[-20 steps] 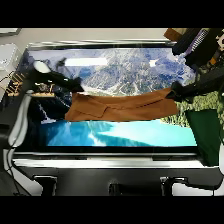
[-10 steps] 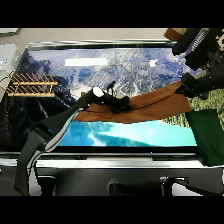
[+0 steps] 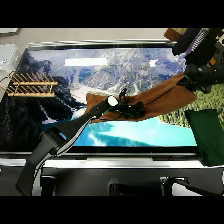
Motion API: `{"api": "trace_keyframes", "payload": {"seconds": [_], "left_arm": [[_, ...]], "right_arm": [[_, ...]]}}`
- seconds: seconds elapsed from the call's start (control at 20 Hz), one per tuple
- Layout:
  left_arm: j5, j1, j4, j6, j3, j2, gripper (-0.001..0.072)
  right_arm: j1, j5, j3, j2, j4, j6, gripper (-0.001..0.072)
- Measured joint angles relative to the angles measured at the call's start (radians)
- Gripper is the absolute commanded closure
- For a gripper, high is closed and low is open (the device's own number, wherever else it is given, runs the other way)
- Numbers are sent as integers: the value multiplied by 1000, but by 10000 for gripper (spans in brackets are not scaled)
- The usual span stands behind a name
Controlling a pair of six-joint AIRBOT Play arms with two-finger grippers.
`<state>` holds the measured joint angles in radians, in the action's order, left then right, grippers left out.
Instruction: Fold the clothes and pants, and hang the long-sleeved shirts on hangers.
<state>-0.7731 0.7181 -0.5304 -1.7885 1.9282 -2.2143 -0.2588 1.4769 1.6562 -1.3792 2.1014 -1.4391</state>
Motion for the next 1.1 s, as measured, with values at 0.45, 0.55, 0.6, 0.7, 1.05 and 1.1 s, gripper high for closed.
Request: {"api": "trace_keyframes", "payload": {"seconds": [0.45,0.55,0.6,0.7,1.05,1.1], "left_arm": [[-296,-254,-271,8,30,239,694],[-392,-358,-415,8,31,357,693],[-438,-416,-477,11,31,418,693],[-520,-530,-564,30,31,526,693],[-681,-878,-660,76,31,741,692],[-688,-907,-668,77,31,748,692]], "right_arm": [[75,-99,3,-20,99,54,679],[155,-157,3,-29,114,101,679],[200,-189,3,-37,118,128,679],[304,-264,3,-68,124,186,679],[632,-530,3,-261,149,282,679],[658,-566,2,-286,156,289,679]]}}
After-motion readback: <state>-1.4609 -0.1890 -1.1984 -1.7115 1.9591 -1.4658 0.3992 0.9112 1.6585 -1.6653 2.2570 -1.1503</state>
